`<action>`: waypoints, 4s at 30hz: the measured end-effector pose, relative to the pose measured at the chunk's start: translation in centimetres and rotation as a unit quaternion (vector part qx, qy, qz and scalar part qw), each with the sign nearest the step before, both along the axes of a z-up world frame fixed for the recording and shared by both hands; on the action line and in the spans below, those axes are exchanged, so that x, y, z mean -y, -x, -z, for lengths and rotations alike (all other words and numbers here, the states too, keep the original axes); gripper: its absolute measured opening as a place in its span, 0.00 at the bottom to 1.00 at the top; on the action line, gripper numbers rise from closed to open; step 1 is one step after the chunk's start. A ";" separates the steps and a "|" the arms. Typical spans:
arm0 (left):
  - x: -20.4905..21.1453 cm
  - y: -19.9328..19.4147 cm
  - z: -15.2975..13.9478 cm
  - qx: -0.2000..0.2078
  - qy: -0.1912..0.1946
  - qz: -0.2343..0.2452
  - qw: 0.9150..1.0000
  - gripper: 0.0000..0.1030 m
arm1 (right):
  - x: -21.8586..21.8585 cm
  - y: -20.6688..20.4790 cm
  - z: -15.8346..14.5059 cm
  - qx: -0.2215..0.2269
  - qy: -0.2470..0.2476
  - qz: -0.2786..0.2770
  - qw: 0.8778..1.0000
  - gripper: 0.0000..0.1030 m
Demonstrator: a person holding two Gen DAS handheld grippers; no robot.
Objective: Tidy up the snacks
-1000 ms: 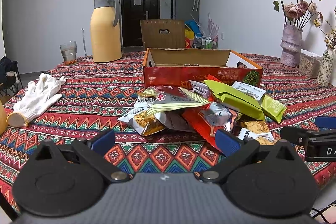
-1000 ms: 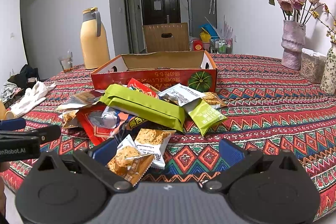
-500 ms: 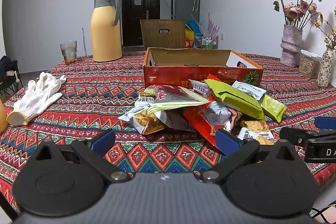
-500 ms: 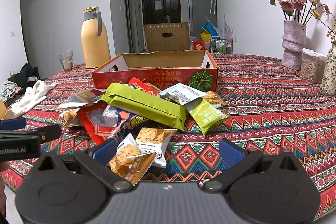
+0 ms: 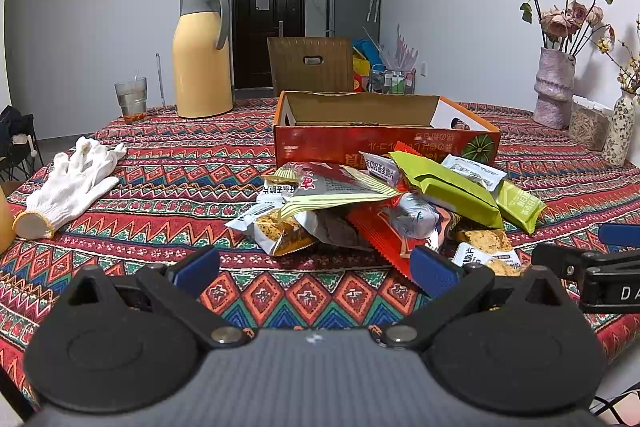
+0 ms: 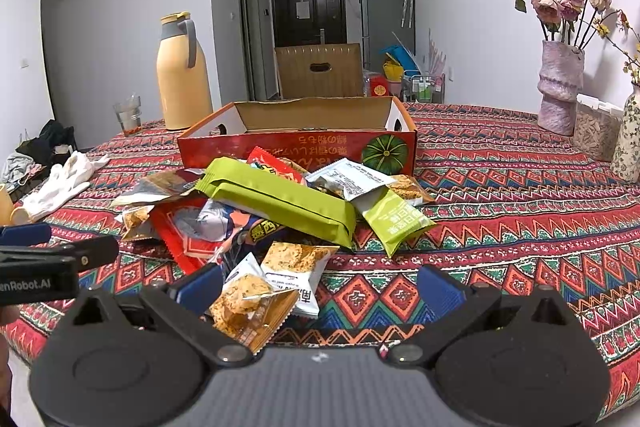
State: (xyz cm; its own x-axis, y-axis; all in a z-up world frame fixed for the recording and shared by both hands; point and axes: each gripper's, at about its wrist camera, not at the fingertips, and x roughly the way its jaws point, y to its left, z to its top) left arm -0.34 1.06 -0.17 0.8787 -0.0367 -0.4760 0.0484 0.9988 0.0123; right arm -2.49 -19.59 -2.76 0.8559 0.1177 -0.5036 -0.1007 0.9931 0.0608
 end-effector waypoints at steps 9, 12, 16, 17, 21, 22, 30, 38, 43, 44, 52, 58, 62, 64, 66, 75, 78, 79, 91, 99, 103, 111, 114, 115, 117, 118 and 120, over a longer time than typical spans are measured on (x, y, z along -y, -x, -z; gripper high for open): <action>0.0 0.1 0.1 -0.001 0.001 0.000 1.000 1.00 | 0.0 0.1 0.0 0.000 0.001 -0.002 1.000 1.00; 0.0 0.1 0.1 -0.001 0.001 0.000 1.000 1.00 | 0.0 0.2 -0.1 0.001 0.002 -0.004 1.000 1.00; 0.0 0.1 0.1 -0.001 0.002 0.000 1.000 1.00 | -0.1 0.3 0.0 0.001 0.003 -0.007 1.000 1.00; 0.0 0.2 0.1 -0.001 0.002 -0.001 1.000 1.00 | -0.1 0.3 0.0 0.000 0.004 -0.008 1.000 1.00; 0.0 0.4 0.3 -0.002 0.003 0.001 1.000 1.00 | -0.4 0.3 0.1 0.001 0.007 -0.012 1.000 1.00; 0.0 0.5 0.3 -0.002 0.004 0.001 1.000 1.00 | -0.5 0.3 0.1 0.001 0.008 -0.013 1.000 1.00; -0.5 0.6 0.5 -0.006 0.011 0.003 1.000 1.00 | -2.3 0.5 0.4 0.016 0.041 -0.038 0.998 0.94; -1.1 0.5 1.0 -0.015 0.017 0.000 1.000 1.00 | -4.8 -0.5 1.8 0.010 0.093 -0.091 0.991 0.71; -1.5 0.4 1.3 -0.020 0.021 -0.001 1.000 1.00 | -5.6 -1.0 2.3 0.012 0.117 -0.117 0.986 0.66; -1.6 0.4 1.4 -0.021 0.023 -0.002 1.000 1.00 | -5.7 -1.3 2.5 0.008 0.121 -0.119 0.985 0.66; -2.0 -0.3 1.6 -0.031 0.029 -0.005 0.999 1.00 | -5.4 -2.0 3.6 -0.020 0.111 -0.125 0.986 0.44; -2.0 -0.5 1.7 -0.033 0.028 -0.006 0.999 1.00 | -3.9 -1.8 3.2 -0.011 0.071 -0.107 0.992 0.42; -1.7 -0.4 1.5 -0.030 0.025 -0.004 0.999 1.00 | -2.9 -1.2 2.1 0.012 0.040 -0.100 0.994 0.42; -1.6 -0.4 1.4 -0.029 0.025 -0.002 0.999 1.00 | -2.4 -1.1 1.7 0.021 0.029 -0.094 0.995 0.42; -1.6 -0.4 1.2 -0.025 0.025 -0.001 0.999 1.00 | -1.9 -1.1 1.2 0.029 0.023 -0.086 0.996 0.42; -1.9 -2.6 -1.9 -0.014 0.034 -0.012 0.999 1.00 | 1.1 -2.5 0.1 0.049 0.005 -0.035 0.998 0.42; -2.0 -4.4 -3.0 -0.022 0.039 -0.008 0.999 1.00 | 2.2 -3.2 0.0 0.055 -0.004 -0.021 0.998 0.42; -1.9 -5.1 -3.3 -0.026 0.036 -0.008 0.999 1.00 | 2.6 -3.4 0.0 0.056 -0.007 -0.017 0.998 0.42; 0.4 -15.1 -3.9 -0.131 -0.003 -0.014 0.991 1.00 | 8.2 -7.4 0.0 0.065 -0.037 0.052 0.996 0.42; 1.6 -18.4 -1.7 -0.200 0.012 -0.015 0.980 0.94 | 10.7 -8.8 1.0 0.056 -0.057 0.075 0.994 0.42; 2.0 -19.0 -1.0 -0.219 0.014 -0.013 0.976 0.83 | 10.8 -9.0 1.4 0.055 -0.064 0.070 0.994 0.43; 1.7 -18.4 -0.4 -0.228 0.015 -0.008 0.973 0.64 | 11.0 -9.1 1.5 0.053 -0.069 0.066 0.994 0.43; 1.2 -17.8 -0.5 -0.225 0.019 -0.010 0.974 0.51 | 11.0 -9.1 1.5 0.053 -0.069 0.066 0.994 0.43; 0.9 -17.7 -0.5 -0.225 0.023 -0.010 0.974 0.49 | 10.9 -9.0 1.4 0.054 -0.069 0.066 0.994 0.43; 0.6 -17.5 -0.6 -0.223 0.029 -0.011 0.974 0.44 | 10.9 -8.9 1.3 0.056 -0.067 0.066 0.994 0.43; 0.4 -17.4 -0.7 -0.221 0.032 -0.011 0.975 0.44 | 10.8 -8.8 1.2 0.057 -0.066 0.066 0.994 0.43; 0.0 -17.1 -0.9 -0.214 0.034 -0.014 0.976 0.43 | 10.6 -8.6 1.1 0.060 -0.065 0.065 0.994 0.43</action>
State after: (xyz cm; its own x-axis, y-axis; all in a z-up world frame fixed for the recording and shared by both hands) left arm 16.75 1.09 0.70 0.6002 -0.0600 -0.7976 0.0083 0.9976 -0.0687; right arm 6.13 -30.24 -3.81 0.9207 0.0586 -0.3857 0.0145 0.9828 0.1840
